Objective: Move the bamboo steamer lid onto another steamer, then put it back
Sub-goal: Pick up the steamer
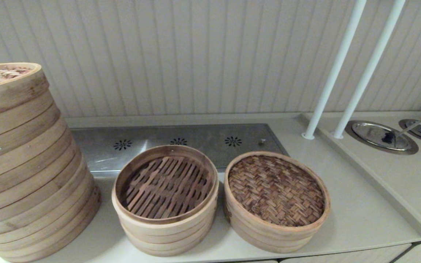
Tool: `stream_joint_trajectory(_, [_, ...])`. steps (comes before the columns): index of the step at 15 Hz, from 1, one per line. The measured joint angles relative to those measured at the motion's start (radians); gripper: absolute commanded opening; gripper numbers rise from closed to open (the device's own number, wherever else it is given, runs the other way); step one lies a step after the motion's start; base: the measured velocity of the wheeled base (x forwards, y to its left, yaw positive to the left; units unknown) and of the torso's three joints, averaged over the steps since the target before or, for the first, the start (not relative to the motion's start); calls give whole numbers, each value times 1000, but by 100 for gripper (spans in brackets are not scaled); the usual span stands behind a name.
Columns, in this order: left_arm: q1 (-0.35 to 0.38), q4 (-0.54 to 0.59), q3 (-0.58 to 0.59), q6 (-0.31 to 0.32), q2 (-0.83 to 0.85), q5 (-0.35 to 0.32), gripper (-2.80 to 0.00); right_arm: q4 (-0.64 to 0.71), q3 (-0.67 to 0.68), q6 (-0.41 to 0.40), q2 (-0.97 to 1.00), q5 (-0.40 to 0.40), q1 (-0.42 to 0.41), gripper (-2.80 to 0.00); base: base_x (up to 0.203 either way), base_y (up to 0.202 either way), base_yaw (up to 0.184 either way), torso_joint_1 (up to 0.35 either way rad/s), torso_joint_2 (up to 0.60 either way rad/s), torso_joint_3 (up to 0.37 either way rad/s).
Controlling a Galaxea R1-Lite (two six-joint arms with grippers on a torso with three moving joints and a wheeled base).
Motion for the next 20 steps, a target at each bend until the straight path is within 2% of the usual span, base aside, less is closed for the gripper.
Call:
stream_joint_trajectory(3, [0, 0, 0, 1, 0, 0, -280, 36, -38, 3, 0, -3, 1, -280, 0, 0, 0, 0, 0, 0])
stream_joint_trajectory(6, [0, 0, 0, 0, 0, 0, -280, 119, -202, 4, 55, -4, 1, -280, 0, 0, 0, 0, 0, 0])
stream_joint_trajectory(8, [0, 0, 0, 0, 0, 0, -280, 145, -321, 10, 171, -1, 3, -280, 0, 0, 0, 0, 0, 0])
stream_joint_trajectory(13, [0, 0, 0, 0, 0, 1, -280, 163, -691, 68, 664, 14, 33, -280, 0, 0, 0, 0, 0, 0])
stream_joint_trajectory(17, [0, 0, 0, 1, 0, 0, -280, 170, -988, 108, 1105, 20, 88, -280, 0, 0, 0, 0, 0, 0])
stream_joint_trajectory(20, [0, 0, 0, 0, 0, 0, -280, 210, -1192, 119, 1370, 12, 167, -280, 0, 0, 0, 0, 0, 0])
